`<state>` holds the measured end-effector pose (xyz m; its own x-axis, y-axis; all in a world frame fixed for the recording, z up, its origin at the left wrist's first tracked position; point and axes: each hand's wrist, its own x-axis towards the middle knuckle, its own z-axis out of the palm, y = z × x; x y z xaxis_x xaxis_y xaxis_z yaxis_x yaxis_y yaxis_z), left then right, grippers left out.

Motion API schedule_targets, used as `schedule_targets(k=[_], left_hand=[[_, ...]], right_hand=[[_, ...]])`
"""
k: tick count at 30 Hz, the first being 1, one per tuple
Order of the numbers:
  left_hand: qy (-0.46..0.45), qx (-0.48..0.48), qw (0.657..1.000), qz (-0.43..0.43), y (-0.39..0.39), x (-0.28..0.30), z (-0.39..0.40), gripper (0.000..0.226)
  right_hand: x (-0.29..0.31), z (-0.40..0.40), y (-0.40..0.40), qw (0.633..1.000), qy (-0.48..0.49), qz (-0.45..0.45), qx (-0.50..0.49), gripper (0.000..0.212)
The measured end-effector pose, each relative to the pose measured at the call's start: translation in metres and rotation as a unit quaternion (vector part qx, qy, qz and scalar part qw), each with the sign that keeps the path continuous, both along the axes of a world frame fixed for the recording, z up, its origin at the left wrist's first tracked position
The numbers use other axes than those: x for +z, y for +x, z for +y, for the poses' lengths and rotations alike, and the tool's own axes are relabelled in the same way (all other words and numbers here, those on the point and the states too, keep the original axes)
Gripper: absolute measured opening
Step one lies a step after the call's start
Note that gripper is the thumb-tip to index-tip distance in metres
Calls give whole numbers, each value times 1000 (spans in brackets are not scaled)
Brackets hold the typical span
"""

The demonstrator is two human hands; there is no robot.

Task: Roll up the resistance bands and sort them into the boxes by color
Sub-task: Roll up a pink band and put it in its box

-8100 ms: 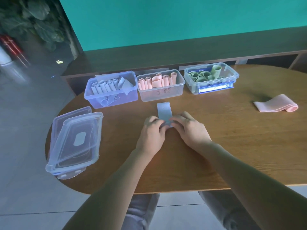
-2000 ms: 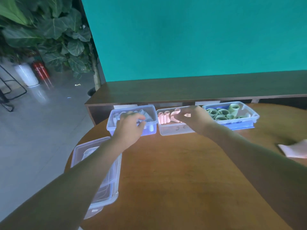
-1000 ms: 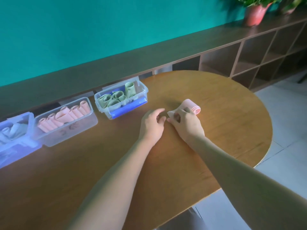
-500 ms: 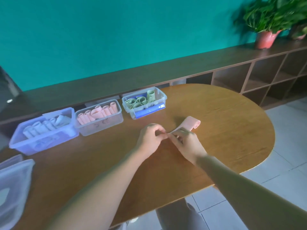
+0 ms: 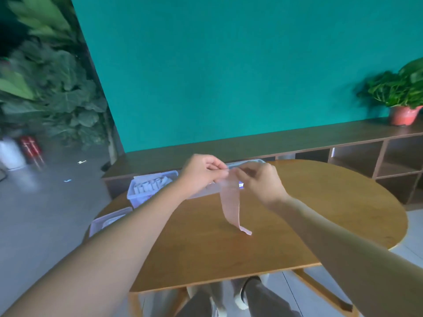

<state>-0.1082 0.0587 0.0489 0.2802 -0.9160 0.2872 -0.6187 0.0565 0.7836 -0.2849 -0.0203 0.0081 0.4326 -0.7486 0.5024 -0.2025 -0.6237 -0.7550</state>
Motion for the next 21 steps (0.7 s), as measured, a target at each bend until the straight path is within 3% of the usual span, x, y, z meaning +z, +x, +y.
schedule_targets(k=[10,16,21], left_hand=[[20,1,1000,-2,47,19,41,6],[68,70,995,-26,87,-37,12,15],[89,102,991,7,115,-103,-29,14]], right_hand=[[20,25,46,998,15,19,60,17],[-20,-8,88,991,75,89,72,13],[-76,-47,120,976,174,111,64,16]])
